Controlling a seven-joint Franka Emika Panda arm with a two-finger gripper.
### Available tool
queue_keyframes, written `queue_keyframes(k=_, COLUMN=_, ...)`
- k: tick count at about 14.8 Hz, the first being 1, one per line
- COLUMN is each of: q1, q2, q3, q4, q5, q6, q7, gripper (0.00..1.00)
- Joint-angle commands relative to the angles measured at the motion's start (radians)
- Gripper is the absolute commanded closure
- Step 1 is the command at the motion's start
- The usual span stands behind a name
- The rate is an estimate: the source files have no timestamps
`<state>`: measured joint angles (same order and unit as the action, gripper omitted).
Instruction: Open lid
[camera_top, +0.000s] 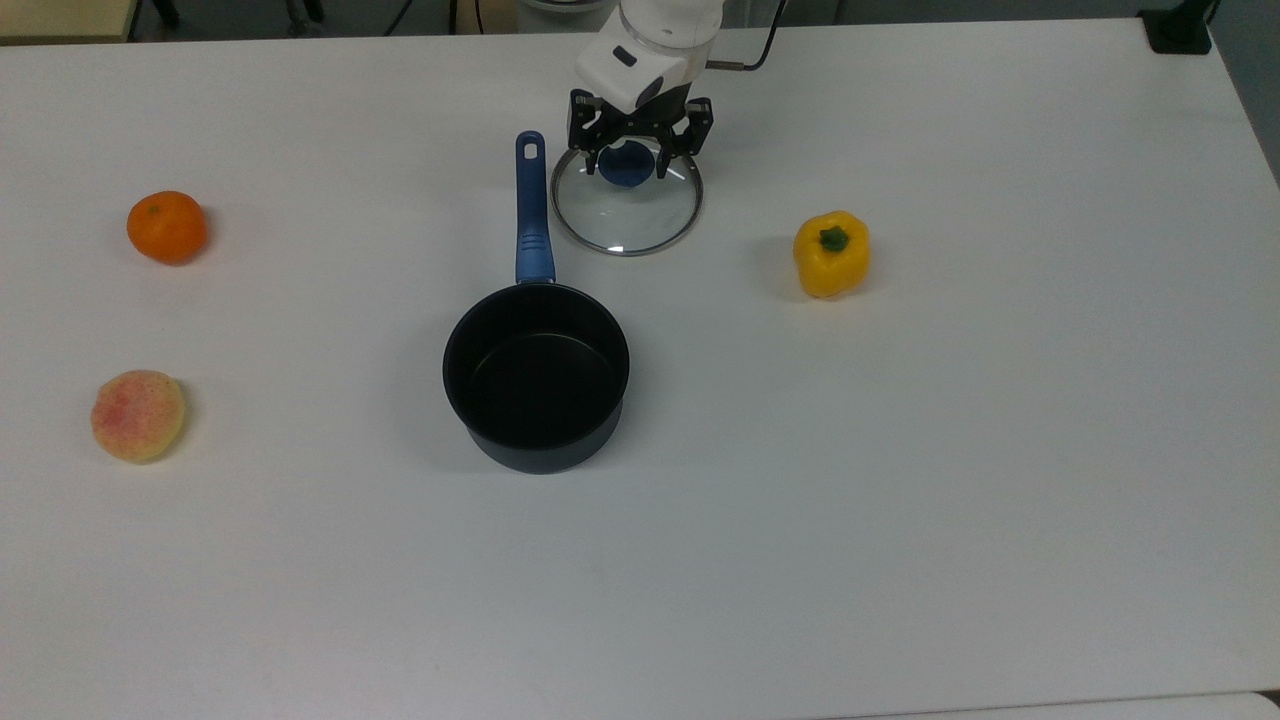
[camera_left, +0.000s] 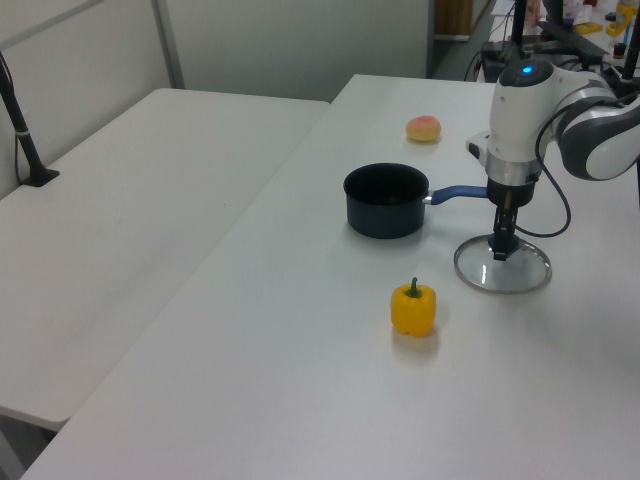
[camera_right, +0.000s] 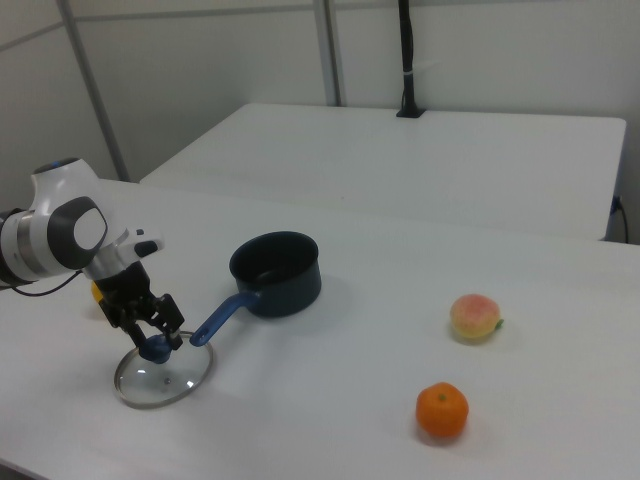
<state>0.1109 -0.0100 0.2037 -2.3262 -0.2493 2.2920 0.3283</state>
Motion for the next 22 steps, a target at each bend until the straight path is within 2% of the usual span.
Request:
queue_keyframes(k=1, q1=0.001, q2=-0.01, q3=0.003, q4=0.059, q5=-0.011, q6=-0.044, q7=0.081, gripper=0.0)
queue_keyframes(k=4, q1=0.006, q2=-0.013, q3=0.003, q4=0.235, q5=0.019, q6=-0.271, q7=0.094, gripper=0.0)
queue_keyframes(k=6, q1=0.006, q2=-0.015, q3=0.003, q4=0.313, q5=0.056, q6=-0.325, q7=0.091, gripper=0.0)
queue_keyframes(k=9, q1=0.006, q2=-0.016, q3=0.0, q4=0.416, q5=0.074, q6=-0.429, q7=0.084, gripper=0.0)
queue_keyframes(k=11, q1=0.001, q2=-0.019, q3=-0.02, q4=0.499, q5=0.135, q6=-0.508, q7=0.028, gripper=0.0)
queue_keyframes(k=14, q1=0.007, q2=-0.022, q3=-0.107, q4=0.579, q5=0.208, q6=-0.556, q7=-0.047, gripper=0.0)
queue_keyframes(k=16, q1=0.015, q2=-0.044, q3=-0.177, q4=0.6, q5=0.252, q6=-0.554, q7=-0.089, gripper=0.0)
queue_keyframes(k=19, q1=0.082, q2=-0.054, q3=-0.295, q4=0.611, q5=0.303, q6=-0.543, q7=-0.211, gripper=0.0)
queue_keyframes(k=22, q1=0.082, q2=-0.045, q3=-0.319, q4=0.622, q5=0.318, q6=-0.537, q7=-0.383, gripper=0.0)
